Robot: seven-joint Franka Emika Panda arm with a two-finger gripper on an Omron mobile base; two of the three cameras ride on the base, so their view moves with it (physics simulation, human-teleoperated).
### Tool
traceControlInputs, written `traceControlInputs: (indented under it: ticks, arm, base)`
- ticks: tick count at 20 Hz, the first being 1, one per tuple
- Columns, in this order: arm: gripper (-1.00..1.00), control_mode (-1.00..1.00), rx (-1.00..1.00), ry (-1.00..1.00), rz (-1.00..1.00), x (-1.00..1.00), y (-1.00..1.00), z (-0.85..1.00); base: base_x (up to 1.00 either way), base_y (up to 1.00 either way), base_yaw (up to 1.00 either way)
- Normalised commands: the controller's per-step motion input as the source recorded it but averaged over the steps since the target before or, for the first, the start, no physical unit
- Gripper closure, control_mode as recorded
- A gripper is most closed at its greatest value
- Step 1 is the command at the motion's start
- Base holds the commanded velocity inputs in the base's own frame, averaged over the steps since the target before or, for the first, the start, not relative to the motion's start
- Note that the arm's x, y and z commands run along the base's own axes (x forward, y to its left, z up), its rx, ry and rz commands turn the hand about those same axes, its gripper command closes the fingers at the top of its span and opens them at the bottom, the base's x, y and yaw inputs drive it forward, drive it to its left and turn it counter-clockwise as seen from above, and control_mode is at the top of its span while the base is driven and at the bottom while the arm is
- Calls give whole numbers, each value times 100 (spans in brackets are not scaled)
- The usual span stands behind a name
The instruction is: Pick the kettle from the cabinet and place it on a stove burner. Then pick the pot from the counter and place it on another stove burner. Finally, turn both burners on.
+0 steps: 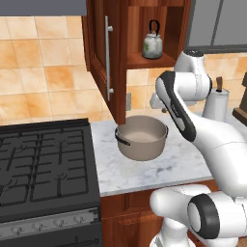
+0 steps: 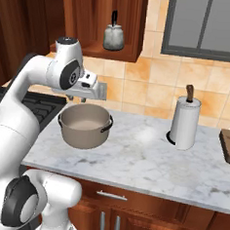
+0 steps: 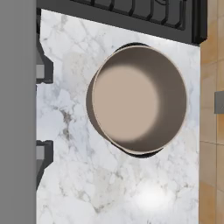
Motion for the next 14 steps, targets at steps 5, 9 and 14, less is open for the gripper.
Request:
traceControlInputs:
  ticks: [5, 9, 14]
  arm:
    - [-100, -100, 0, 0, 0, 0, 0, 0]
    - [-100, -100, 0, -5, 0, 0, 0, 0]
    - [-100, -100, 0, -15, 0, -1, 2, 0]
  base:
    - [0, 0, 0]
    - [0, 0, 0]
    - [0, 0, 0]
